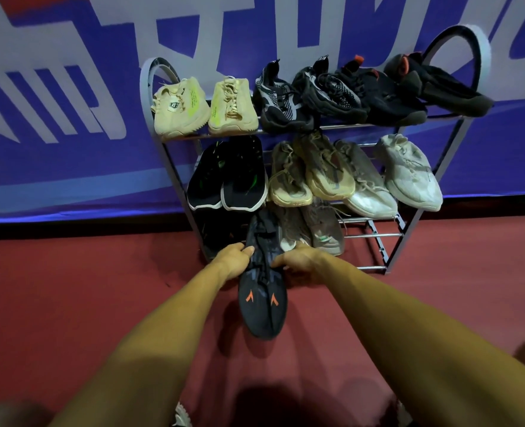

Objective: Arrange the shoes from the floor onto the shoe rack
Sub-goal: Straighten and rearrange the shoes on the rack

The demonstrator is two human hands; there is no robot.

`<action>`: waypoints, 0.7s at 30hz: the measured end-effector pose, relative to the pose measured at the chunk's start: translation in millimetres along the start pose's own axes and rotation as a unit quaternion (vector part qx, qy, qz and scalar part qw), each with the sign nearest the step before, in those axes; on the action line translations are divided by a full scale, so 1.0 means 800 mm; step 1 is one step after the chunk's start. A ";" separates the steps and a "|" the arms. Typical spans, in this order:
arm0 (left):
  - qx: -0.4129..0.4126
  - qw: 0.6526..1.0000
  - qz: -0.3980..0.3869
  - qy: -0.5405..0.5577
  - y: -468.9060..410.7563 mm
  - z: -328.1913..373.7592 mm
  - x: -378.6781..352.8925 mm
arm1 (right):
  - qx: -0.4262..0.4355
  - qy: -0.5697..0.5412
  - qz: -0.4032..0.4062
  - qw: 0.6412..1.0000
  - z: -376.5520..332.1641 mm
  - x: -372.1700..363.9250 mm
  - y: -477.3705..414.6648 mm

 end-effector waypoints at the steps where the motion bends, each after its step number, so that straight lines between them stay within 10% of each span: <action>1: 0.006 1.000 0.012 0.013 -0.004 0.000 0.000 | -0.007 0.018 0.006 1.000 0.000 0.000 -0.002; 9: 0.041 0.977 0.132 0.166 -0.025 -0.014 0.009 | 0.058 -0.028 -0.003 0.998 -0.013 0.002 -0.028; 16: 0.144 0.950 0.011 0.275 -0.020 -0.005 0.011 | 0.108 -0.134 0.076 0.982 -0.042 0.013 -0.062; 21: 0.069 0.949 0.116 0.283 -0.041 -0.013 0.018 | 0.112 -0.116 0.062 0.985 -0.050 0.015 -0.066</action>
Point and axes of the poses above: each hand's wrist, its own y-axis away from the middle knuckle, its own x-axis out of the back of the hand, z = x × y, the point moved 2 cm from there along -y, towards the middle knuckle, and after that the axes turned 14 degrees about -x, right-handed, at the moved point
